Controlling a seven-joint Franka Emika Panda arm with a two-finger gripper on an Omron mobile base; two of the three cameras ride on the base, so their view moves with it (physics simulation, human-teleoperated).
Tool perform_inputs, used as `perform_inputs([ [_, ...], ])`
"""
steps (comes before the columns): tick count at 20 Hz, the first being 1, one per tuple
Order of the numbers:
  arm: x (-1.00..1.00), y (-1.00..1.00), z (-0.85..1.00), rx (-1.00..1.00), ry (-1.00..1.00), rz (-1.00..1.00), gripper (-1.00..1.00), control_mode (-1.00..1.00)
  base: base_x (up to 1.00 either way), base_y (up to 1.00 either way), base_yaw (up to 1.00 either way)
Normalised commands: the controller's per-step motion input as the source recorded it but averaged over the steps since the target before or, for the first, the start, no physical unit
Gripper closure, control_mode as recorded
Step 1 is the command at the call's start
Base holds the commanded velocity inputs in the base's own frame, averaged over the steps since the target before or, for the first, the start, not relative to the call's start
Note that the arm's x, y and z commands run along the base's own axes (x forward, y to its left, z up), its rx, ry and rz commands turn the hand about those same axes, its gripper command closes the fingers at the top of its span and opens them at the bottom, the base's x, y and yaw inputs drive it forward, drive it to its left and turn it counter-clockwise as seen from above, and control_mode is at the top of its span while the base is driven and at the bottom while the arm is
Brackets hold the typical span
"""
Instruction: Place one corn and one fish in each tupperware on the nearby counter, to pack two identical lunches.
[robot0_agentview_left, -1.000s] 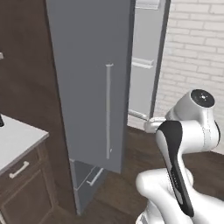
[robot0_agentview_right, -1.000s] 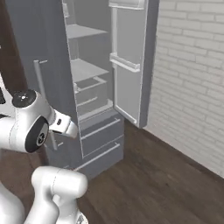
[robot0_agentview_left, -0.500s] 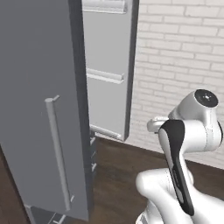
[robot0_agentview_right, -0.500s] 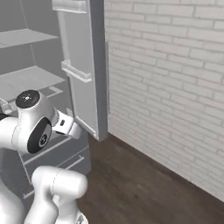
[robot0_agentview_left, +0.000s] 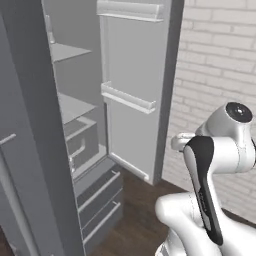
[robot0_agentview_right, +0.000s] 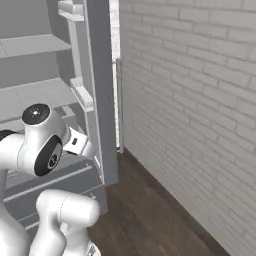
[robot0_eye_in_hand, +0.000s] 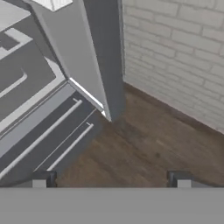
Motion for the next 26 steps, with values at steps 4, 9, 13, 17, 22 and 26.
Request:
perform_inputs([
  [4,0.0,0.0,0.0,0.0,0.0,0.0,-1.0,1.0,-0.03,-0.01,0.87],
  [9,0.0,0.0,0.0,0.0,0.0,0.0,-1.0,1.0,-0.17,-0.01,0.84],
  [13,0.0,0.0,0.0,0.0,0.0,0.0,-1.0,1.0,0.9,-0.16,0.57],
  [17,0.0,0.0,0.0,0.0,0.0,0.0,-1.0,1.0,0.99,-0.6,0.28],
  [22,0.0,0.0,0.0,0.0,0.0,0.0,-1.0,1.0,1.0,-0.34,0.18],
  [26,0.0,0.0,0.0,0.0,0.0,0.0,-1.0,1.0,0.99,0.24,0.08],
])
